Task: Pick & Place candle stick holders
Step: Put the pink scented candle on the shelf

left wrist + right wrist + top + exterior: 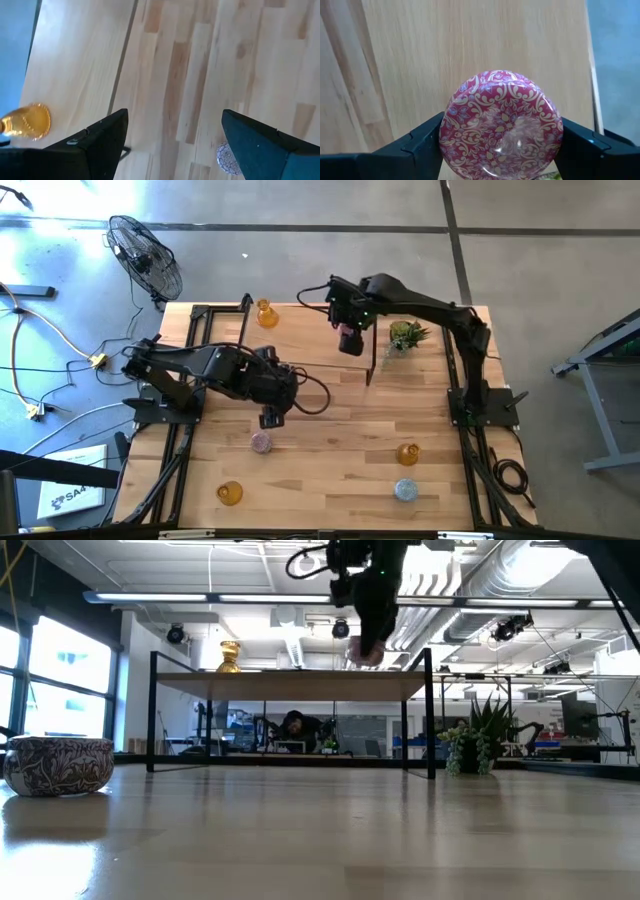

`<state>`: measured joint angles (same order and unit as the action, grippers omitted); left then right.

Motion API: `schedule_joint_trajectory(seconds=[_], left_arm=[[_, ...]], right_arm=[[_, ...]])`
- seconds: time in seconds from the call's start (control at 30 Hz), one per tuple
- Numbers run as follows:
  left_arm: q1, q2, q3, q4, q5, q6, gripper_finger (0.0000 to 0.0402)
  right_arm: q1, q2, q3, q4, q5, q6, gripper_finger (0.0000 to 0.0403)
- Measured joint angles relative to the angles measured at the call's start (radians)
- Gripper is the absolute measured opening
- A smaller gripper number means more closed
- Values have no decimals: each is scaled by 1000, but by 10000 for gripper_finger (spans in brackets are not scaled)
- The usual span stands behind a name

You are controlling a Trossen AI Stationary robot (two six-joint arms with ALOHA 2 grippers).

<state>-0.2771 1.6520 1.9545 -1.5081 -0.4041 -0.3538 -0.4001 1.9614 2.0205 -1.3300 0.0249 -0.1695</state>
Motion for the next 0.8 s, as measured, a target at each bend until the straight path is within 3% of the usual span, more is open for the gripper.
schedule_joint_trajectory(seconds=[0.4, 0.8], left_arm=[[-1, 0, 0, -32, 16, -61, 314], [-1, 0, 0, -36, 20, -99, 314]], right_arm=[[-141, 0, 0, 1, -46, 23, 287], [-120, 1, -6, -24, -84, 57, 314]])
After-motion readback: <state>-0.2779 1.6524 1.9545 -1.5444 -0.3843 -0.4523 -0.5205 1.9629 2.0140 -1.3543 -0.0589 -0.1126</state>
